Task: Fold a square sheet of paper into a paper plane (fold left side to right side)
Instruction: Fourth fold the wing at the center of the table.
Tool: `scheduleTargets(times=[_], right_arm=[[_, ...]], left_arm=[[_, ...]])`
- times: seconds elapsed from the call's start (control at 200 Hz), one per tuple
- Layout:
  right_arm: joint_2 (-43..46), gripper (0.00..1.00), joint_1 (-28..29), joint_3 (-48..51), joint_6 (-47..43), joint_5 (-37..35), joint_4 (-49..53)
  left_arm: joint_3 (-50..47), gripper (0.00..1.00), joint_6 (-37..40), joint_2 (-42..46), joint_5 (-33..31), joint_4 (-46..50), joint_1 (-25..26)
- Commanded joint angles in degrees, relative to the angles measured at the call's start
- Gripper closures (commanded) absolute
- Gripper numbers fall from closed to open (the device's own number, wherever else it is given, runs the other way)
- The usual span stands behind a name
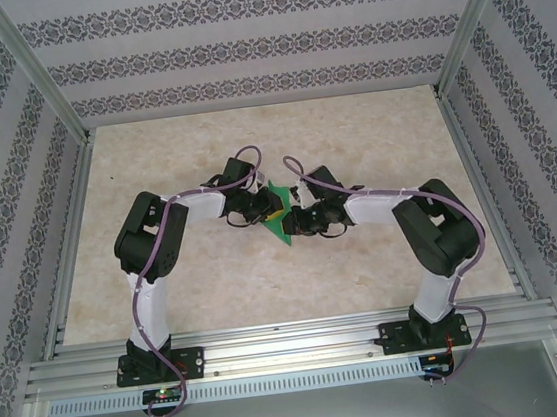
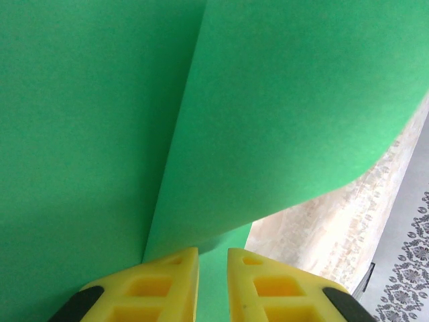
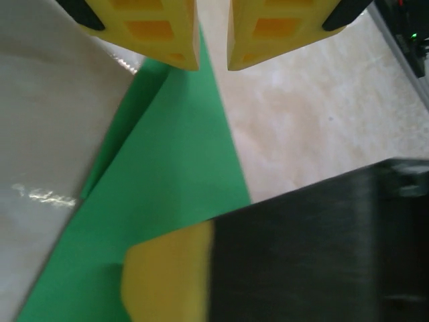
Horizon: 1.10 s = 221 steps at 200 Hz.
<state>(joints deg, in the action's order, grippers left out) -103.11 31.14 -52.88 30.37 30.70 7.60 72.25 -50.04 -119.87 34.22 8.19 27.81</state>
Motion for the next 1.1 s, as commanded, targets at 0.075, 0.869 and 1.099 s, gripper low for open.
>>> scheduleTargets(times=[0.075, 0.869, 1.099], right_arm=[[-4.21, 0.82, 1.33, -1.74, -1.9, -3.01, 1.67], [-8.68, 0.84, 2.97, -3.06, -5.53, -9.91, 16.46], [-8.88, 0.84, 2.99, -3.15, -5.72, -9.78, 16.36]], left_arm=[[-1.64, 0.79, 0.26, -1.68, -5.5, 4.89, 0.08], [13.19, 0.73, 3.71, -6.95, -5.66, 11.92, -3.53], [15.79, 0.72, 3.76, -7.56, -5.13, 12.29, -3.97]])
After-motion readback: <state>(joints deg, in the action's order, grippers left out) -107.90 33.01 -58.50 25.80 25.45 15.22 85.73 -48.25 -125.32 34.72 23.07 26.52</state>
